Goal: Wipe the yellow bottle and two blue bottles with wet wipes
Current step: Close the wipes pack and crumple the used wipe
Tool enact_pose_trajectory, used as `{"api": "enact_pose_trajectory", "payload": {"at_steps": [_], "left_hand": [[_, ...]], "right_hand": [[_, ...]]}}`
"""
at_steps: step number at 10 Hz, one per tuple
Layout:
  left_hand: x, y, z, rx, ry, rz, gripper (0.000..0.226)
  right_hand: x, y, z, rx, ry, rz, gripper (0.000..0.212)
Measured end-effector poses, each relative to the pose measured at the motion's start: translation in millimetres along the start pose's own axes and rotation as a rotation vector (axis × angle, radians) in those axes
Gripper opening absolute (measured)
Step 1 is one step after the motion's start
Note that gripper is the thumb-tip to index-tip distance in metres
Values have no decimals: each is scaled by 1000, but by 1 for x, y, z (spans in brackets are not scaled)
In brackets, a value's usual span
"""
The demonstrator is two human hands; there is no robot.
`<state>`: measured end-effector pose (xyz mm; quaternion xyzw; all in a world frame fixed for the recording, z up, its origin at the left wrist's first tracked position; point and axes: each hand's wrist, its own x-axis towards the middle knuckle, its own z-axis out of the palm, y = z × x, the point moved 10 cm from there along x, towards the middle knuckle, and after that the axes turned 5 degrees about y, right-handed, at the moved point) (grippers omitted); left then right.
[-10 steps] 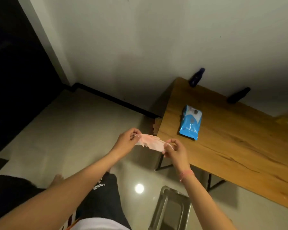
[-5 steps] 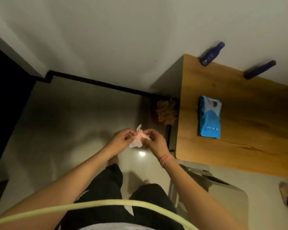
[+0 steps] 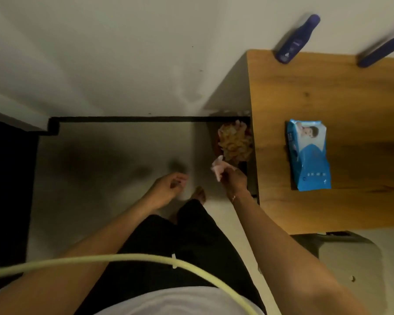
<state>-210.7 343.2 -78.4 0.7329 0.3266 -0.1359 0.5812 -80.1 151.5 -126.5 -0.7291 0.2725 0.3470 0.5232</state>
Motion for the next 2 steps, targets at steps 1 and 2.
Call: {"api": "enact_pose_trajectory", "payload": {"at_steps": [1,2], "left_hand": [[22,-5,-2,8,-1,-21,27],[61,-18,13,13,-79,-73,23]], "right_hand": [[27,-4,1,39,48,53,30],[68,-7,3,126,108,129,39]]}}
